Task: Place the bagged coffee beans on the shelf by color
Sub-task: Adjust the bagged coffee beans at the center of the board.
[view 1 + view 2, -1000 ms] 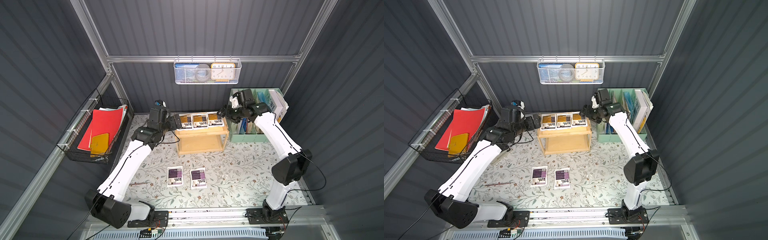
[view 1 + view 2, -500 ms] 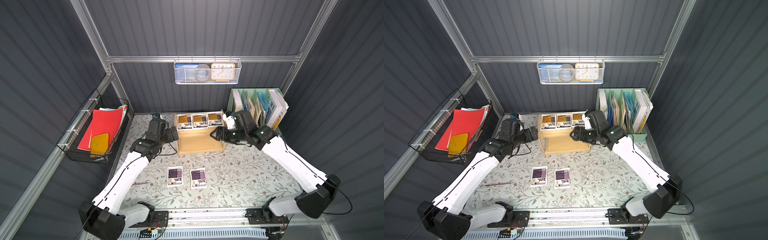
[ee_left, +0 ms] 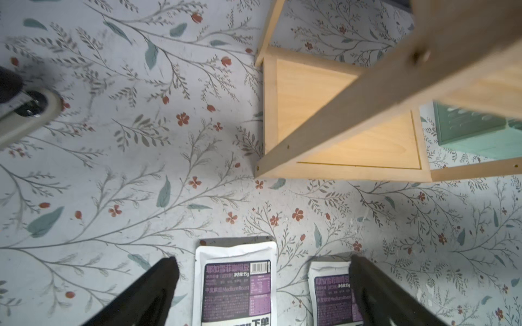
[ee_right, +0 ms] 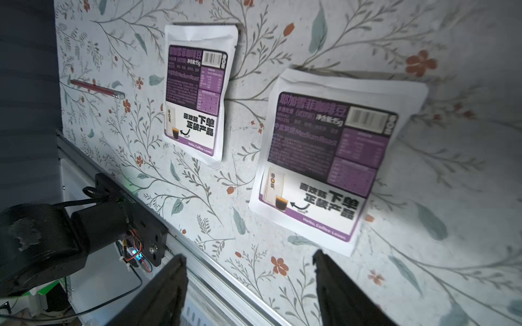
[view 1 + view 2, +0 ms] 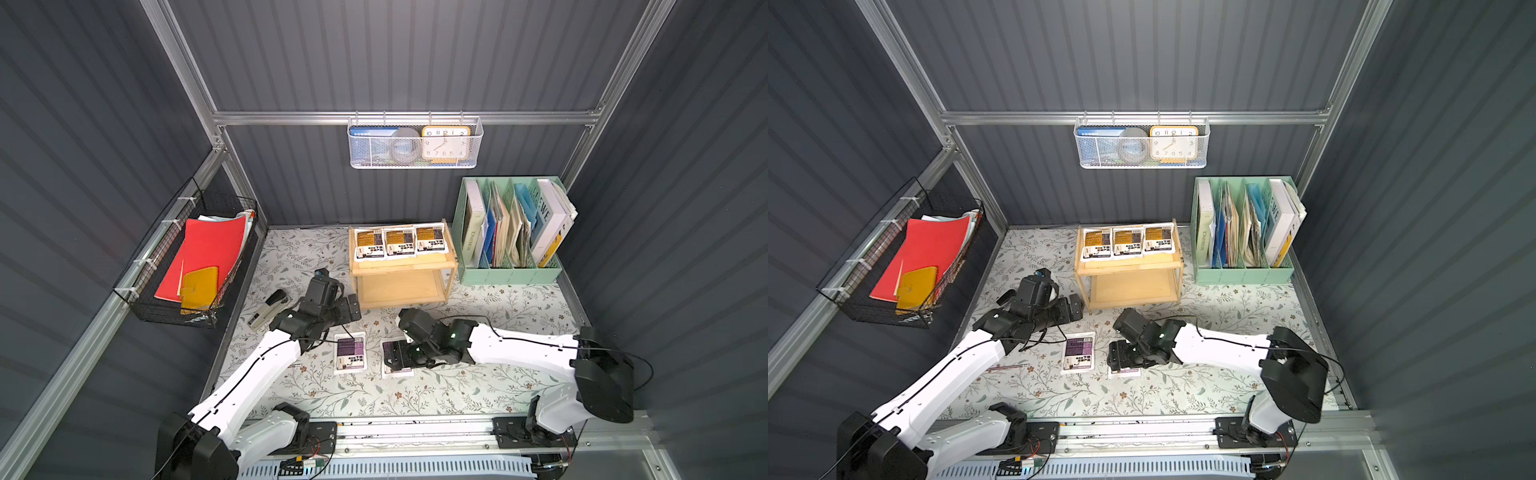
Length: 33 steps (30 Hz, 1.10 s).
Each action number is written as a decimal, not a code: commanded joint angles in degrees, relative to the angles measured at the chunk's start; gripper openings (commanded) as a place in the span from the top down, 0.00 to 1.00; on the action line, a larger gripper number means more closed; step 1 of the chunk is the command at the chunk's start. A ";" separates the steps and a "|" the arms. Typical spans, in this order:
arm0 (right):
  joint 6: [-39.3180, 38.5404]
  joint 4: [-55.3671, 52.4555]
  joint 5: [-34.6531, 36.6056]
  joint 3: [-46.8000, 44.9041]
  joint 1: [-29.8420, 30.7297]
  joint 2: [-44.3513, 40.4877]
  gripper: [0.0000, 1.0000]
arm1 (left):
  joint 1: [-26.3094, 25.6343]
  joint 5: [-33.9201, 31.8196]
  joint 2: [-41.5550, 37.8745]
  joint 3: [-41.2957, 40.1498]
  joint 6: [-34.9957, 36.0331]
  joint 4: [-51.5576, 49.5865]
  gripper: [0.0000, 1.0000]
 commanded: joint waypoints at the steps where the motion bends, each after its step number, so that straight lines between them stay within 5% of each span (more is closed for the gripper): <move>1: 2.01 3.10 2.14 1.87 1.83 3.22 0.26 | -3.13 -0.06 -0.93 -2.56 -4.90 4.99 0.00; 13: 5.51 4.54 5.01 -0.05 1.69 10.27 0.27 | -5.39 -0.14 -1.05 -5.43 -6.58 7.29 0.00; 33: 3.05 4.80 3.24 -15.12 -14.18 -5.63 0.27 | -8.48 2.95 5.55 -5.72 -4.90 10.28 0.00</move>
